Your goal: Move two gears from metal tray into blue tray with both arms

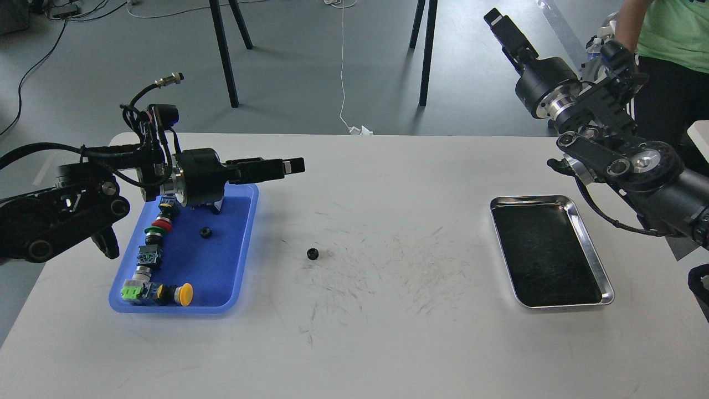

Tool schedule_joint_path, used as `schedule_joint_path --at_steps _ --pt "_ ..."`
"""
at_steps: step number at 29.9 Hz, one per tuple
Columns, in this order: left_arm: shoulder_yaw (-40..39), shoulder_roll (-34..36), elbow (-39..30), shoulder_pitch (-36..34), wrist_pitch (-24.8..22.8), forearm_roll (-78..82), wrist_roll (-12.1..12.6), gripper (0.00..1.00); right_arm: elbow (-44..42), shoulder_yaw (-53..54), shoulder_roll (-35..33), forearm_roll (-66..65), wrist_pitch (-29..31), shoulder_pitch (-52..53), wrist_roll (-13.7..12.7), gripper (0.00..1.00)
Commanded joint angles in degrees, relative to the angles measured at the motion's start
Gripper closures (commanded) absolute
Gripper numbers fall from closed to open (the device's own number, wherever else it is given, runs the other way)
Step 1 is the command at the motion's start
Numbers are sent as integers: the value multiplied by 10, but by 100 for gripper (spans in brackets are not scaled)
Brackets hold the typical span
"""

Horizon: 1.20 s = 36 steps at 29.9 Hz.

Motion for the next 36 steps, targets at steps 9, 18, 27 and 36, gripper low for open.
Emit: schedule_joint_path --at_steps 9,18,27,36 --pt "6 -45 -49 14 64 197 0 3 -16 48 -9 39 4 -19 0 5" --pt "5 -135 25 47 115 222 0 4 -17 56 -43 180 39 -49 0 5" --pt "9 -177 77 72 169 306 0 7 -17 92 -68 266 90 -90 0 5" --pt "28 -175 105 99 236 359 0 19 -16 100 -66 266 89 -106 0 5"
